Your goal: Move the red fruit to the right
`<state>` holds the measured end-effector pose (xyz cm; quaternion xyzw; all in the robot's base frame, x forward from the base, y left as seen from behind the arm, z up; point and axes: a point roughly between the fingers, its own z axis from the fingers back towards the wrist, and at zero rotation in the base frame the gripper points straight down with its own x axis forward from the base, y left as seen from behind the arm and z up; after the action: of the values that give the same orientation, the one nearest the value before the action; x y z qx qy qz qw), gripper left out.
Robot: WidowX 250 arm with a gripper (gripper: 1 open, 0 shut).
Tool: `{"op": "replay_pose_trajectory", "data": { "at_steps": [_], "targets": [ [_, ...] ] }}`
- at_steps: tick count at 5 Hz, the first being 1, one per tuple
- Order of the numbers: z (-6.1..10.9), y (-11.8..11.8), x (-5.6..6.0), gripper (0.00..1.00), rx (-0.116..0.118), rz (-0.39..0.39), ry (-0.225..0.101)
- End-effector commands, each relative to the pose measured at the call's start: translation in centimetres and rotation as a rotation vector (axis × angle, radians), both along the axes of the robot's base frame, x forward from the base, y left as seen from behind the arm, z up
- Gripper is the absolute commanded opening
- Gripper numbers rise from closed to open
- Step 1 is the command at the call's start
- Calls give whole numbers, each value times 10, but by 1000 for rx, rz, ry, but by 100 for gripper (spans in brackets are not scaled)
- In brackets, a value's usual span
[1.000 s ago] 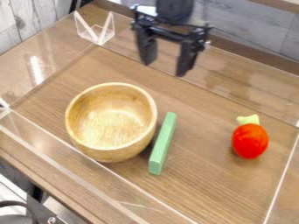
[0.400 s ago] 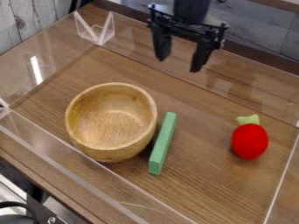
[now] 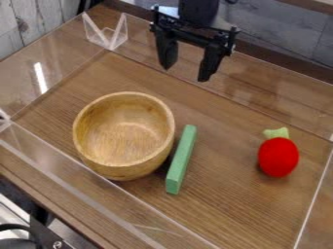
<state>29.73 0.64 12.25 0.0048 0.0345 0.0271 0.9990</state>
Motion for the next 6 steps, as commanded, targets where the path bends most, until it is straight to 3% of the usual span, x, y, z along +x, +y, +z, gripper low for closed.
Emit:
{"op": "replay_pose_trajectory", "data": {
  "at_steps": [1, 3, 5, 6],
  "targets": [
    [30, -3, 12, 100, 3, -33, -95],
    [32, 1, 6, 100, 0, -30, -94],
    [42, -19, 7, 100, -9, -36, -93],
    [36, -15, 9, 100, 4, 12, -83]
  ]
}}
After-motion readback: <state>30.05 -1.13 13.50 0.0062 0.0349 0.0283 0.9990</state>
